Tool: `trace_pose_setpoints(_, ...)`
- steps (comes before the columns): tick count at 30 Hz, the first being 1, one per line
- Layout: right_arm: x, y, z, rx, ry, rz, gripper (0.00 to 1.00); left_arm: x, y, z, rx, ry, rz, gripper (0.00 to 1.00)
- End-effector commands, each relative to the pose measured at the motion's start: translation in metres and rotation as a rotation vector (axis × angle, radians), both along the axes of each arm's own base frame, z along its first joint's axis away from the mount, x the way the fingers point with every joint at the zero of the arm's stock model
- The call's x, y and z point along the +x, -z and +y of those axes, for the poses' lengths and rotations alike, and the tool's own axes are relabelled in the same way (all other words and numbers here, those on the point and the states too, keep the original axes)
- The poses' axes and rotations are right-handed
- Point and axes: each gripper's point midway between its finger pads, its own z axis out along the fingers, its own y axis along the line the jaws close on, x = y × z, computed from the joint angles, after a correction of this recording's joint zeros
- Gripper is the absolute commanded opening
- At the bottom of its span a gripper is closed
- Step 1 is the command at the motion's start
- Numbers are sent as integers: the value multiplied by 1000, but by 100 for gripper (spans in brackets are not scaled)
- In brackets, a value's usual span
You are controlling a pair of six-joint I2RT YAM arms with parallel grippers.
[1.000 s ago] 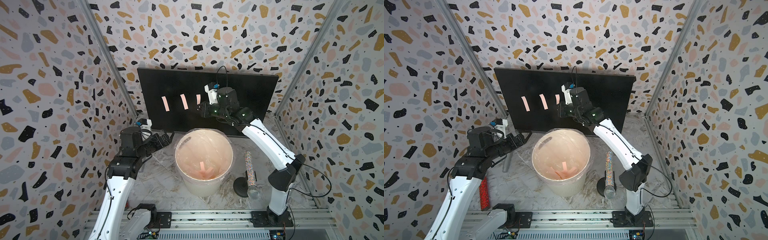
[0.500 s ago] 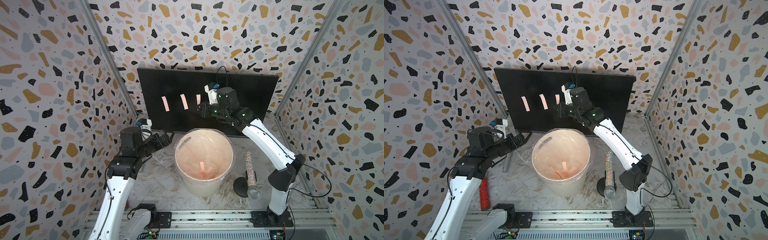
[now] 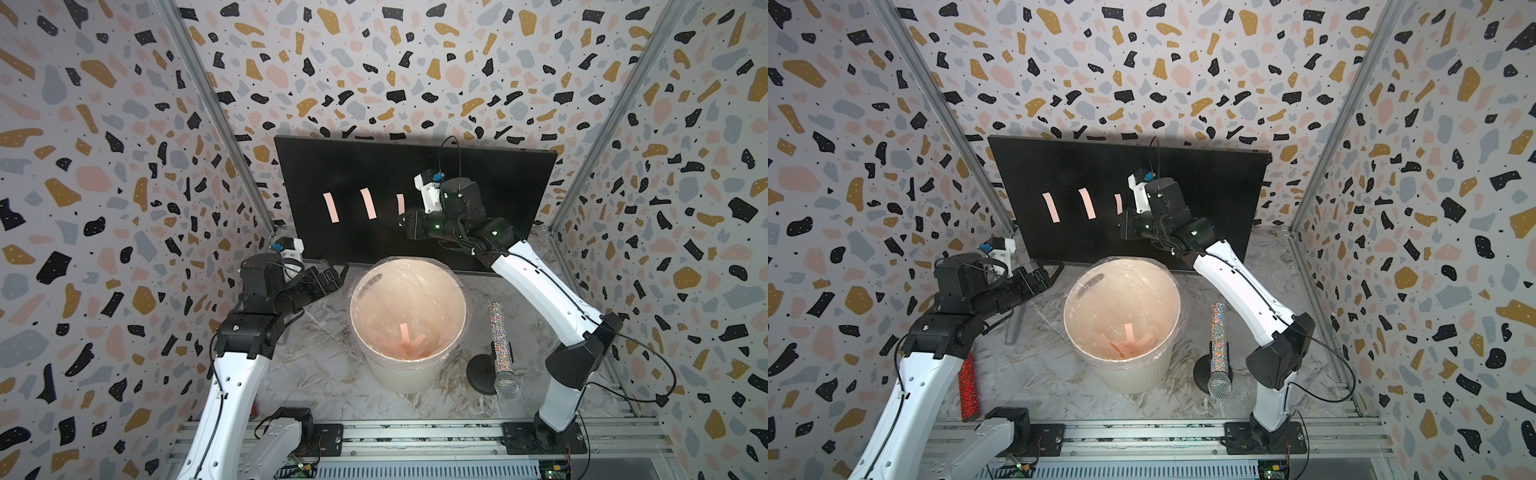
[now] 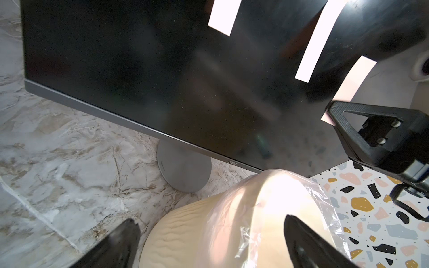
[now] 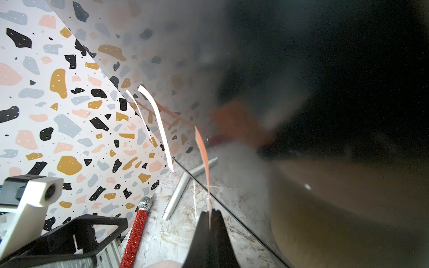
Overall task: Remove the sticky note from the monitor
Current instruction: Tear off the sticky note from the monitor.
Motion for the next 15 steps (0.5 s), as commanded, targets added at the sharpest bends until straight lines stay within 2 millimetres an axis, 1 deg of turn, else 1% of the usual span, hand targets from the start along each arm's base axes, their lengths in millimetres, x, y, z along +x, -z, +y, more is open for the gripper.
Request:
trace_pose_setpoints(1, -19, -30, -13, 55, -13, -22, 0, -1, -23, 1, -6, -4, -69, 99)
trace_pose_setpoints(7, -43, -29, -18, 55, -41, -3, 0, -2, -24, 1, -8, -1, -69, 100)
trace_pose_setpoints(9, -53, -30, -20, 53, -50, -6, 0, -2, -24, 1, -10, -3, -69, 99)
trace_pose_setpoints(15, -86, -22, -22, 21, -79, -4, 0, -2, -25, 0, -17, 1, -69, 99)
